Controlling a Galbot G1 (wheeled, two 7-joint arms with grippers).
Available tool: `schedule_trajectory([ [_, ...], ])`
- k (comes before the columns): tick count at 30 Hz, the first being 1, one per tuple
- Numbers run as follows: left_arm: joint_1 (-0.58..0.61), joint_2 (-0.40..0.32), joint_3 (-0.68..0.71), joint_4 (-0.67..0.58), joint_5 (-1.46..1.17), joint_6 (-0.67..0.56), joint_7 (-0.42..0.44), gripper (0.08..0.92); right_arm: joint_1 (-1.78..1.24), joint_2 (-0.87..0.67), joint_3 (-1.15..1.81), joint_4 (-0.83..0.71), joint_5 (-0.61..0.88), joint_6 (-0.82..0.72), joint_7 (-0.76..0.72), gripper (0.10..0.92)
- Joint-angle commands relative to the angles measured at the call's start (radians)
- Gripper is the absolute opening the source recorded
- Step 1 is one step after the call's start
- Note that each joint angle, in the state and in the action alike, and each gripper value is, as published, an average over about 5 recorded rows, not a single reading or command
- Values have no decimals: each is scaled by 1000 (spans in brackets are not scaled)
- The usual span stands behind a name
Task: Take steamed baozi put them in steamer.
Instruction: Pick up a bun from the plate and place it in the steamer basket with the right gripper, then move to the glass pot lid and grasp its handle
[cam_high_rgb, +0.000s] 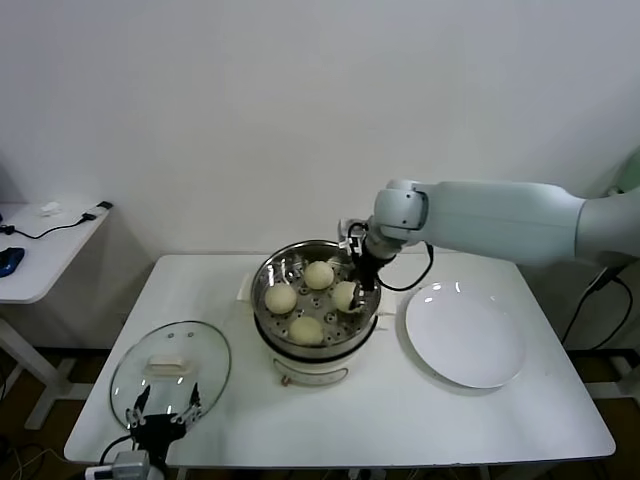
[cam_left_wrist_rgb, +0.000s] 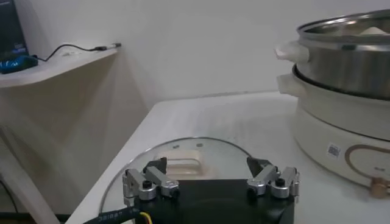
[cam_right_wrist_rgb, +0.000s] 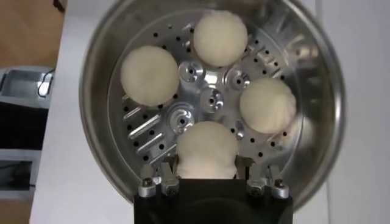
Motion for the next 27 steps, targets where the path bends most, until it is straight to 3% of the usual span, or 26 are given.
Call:
schedule_trajectory([
  [1, -3, 4, -3, 1, -2, 4, 1, 823, -72, 26, 6, -35, -37, -8, 21, 637],
  [4, -4, 5, -3, -3, -2, 11, 2, 823, -62, 20, 20, -33, -30, 9, 8, 657],
  [11, 2, 8, -5, -19, -3, 15, 8, 823, 45, -31, 60, -39, -3, 144, -123, 808],
  [16, 12, 9, -5, -35, -7, 0, 18, 823, 108, -129, 134, -31, 127, 216, -192, 822],
  [18, 17, 10, -6, -45, -11, -10, 25, 823, 73, -185, 210, -14, 195, 219, -113, 823],
  [20, 19, 11, -9, -57, -13, -14, 29, 823, -36, -252, 356, 5, 228, 230, 87, 823],
  [23, 14, 13, -17, -68, 2, -12, 35, 823, -268, -342, 616, 30, 179, 270, 421, 823],
  [27, 2, 24, -26, -59, 34, -46, 50, 823, -607, -467, 957, 91, 75, 324, 662, 823],
])
